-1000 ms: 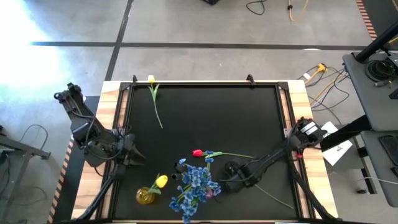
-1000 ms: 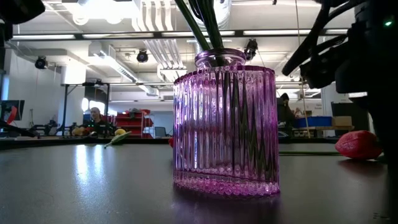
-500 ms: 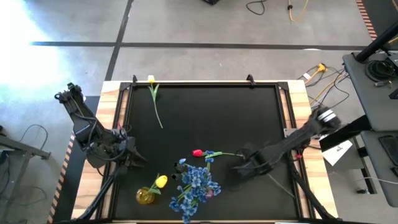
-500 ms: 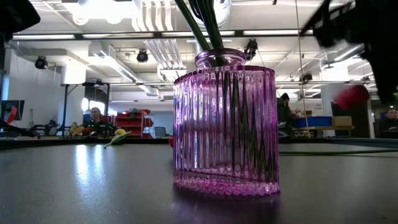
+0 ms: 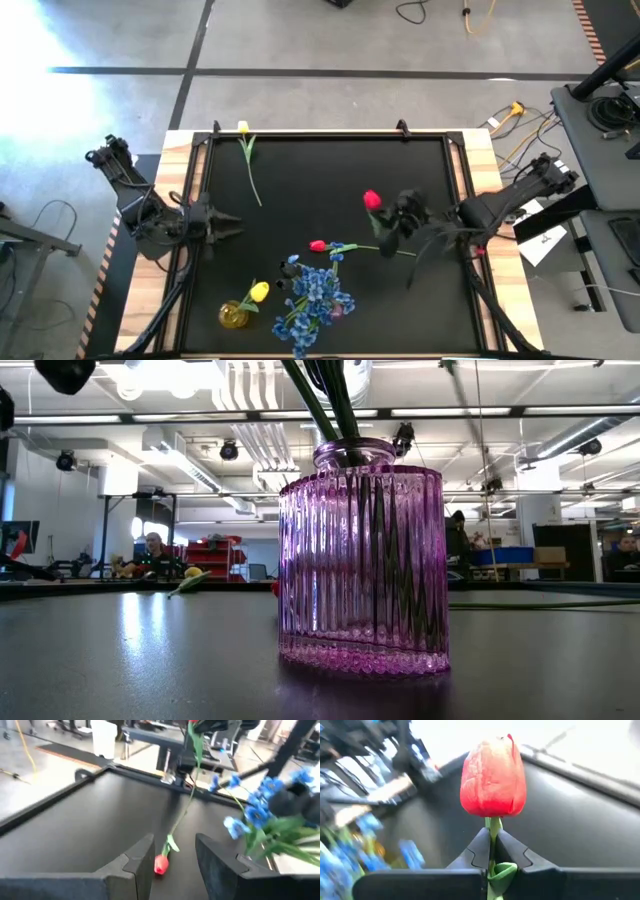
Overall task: Sort flowers into vase by color
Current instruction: Put the bottom red tulip into the yellow vase
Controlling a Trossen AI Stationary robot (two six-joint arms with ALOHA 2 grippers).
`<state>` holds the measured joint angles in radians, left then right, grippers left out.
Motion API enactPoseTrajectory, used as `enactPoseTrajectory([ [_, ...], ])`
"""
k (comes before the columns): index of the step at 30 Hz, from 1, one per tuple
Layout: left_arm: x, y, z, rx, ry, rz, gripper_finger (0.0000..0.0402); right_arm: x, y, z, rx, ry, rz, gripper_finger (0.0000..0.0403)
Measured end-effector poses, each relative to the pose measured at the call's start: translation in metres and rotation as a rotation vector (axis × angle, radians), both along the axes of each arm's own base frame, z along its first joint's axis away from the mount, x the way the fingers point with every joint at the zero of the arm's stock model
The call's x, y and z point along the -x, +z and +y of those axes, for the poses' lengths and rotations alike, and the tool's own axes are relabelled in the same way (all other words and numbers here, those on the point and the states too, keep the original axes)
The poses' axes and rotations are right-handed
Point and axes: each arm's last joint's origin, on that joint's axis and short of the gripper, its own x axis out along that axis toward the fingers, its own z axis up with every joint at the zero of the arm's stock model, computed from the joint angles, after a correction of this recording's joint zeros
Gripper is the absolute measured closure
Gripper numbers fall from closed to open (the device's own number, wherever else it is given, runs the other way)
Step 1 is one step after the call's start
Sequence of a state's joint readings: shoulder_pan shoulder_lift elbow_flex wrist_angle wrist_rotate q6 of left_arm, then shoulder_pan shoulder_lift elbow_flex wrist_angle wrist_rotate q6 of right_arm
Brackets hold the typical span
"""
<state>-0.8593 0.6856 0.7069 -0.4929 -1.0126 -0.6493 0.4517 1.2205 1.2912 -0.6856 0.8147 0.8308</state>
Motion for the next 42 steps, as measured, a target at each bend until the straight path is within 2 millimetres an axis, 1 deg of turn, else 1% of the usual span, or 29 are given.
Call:
enactPoseTrajectory([
  [3,-0.002,0.006,0.003,0.034,-0.005,-0.037,0.0274,-0.020,0.021,-0.006,0.075,0.023,-0.075,0.0390],
  [6,-0.005,0.012,-0.003,0.079,-0.144,-0.052,0.0274,-0.040,0.041,-0.013,0.142,0.051,-0.122,0.0390],
  [8,-0.006,0.014,-0.006,0.083,-0.195,-0.060,0.0274,-0.053,0.052,-0.018,0.173,0.075,-0.136,0.0390],
  [11,-0.008,0.016,-0.004,0.054,-0.178,-0.070,0.0274,-0.076,0.066,-0.025,0.204,0.097,-0.162,0.0390],
  [15,-0.014,0.017,0.010,0.022,-0.118,-0.069,0.0261,-0.110,0.076,-0.034,0.219,0.149,-0.196,0.0390],
  [19,-0.024,0.019,0.027,0.031,-0.099,-0.073,0.0231,-0.146,0.080,-0.041,0.203,0.186,-0.224,0.0390],
  [22,-0.031,0.022,0.041,0.021,-0.060,-0.087,0.0204,-0.169,0.081,-0.040,0.191,0.217,-0.245,0.0390],
  [25,-0.037,0.028,0.050,-0.013,-0.062,-0.144,0.0179,-0.187,0.080,-0.037,0.205,0.234,-0.257,0.0390],
  [29,-0.041,0.038,0.052,-0.079,-0.093,-0.228,0.0160,-0.205,0.080,-0.033,0.224,0.239,-0.273,0.0390],
  [36,-0.043,0.046,0.050,-0.131,-0.152,-0.308,0.0157,-0.225,0.077,-0.033,0.266,0.239,-0.287,0.0390],
  [40,-0.043,0.050,0.050,-0.150,-0.151,-0.341,0.0159,-0.227,0.074,-0.036,0.257,0.232,-0.282,0.0390],
  [42,-0.043,0.050,0.051,-0.157,-0.147,-0.347,0.0167,-0.227,0.075,-0.036,0.254,0.230,-0.287,0.0390],
])
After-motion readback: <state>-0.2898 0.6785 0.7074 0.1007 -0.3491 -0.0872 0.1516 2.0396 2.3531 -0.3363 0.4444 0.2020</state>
